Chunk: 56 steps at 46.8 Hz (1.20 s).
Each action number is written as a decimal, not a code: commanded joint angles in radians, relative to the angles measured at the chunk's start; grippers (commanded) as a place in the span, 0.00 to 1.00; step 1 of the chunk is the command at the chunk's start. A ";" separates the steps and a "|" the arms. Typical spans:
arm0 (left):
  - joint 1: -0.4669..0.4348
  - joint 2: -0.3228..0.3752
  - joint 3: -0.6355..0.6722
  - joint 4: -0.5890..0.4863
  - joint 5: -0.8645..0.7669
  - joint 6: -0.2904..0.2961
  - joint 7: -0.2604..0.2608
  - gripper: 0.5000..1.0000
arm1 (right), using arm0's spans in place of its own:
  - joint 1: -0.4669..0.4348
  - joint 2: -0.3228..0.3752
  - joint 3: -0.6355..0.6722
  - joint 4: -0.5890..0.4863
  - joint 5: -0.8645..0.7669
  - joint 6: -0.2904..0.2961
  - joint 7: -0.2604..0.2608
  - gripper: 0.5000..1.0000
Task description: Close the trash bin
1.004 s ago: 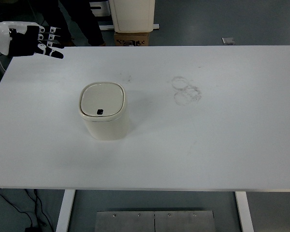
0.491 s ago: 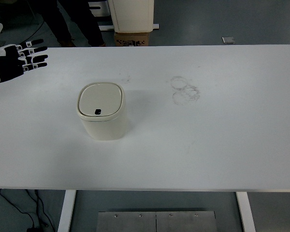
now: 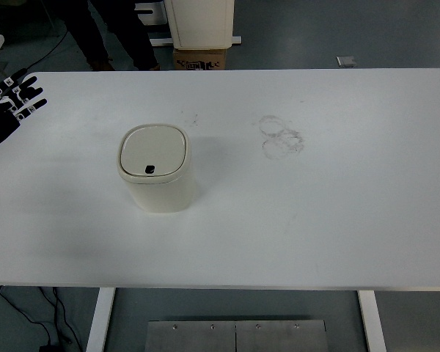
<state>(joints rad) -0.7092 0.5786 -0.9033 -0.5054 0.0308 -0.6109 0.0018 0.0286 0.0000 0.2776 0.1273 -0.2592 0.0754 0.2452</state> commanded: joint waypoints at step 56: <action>0.074 -0.103 -0.143 0.146 -0.091 0.049 -0.016 1.00 | 0.001 0.000 0.000 0.000 0.000 0.000 0.000 0.98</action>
<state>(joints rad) -0.6351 0.4755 -1.0461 -0.3608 -0.0581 -0.5613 -0.0139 0.0283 0.0000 0.2777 0.1273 -0.2593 0.0753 0.2455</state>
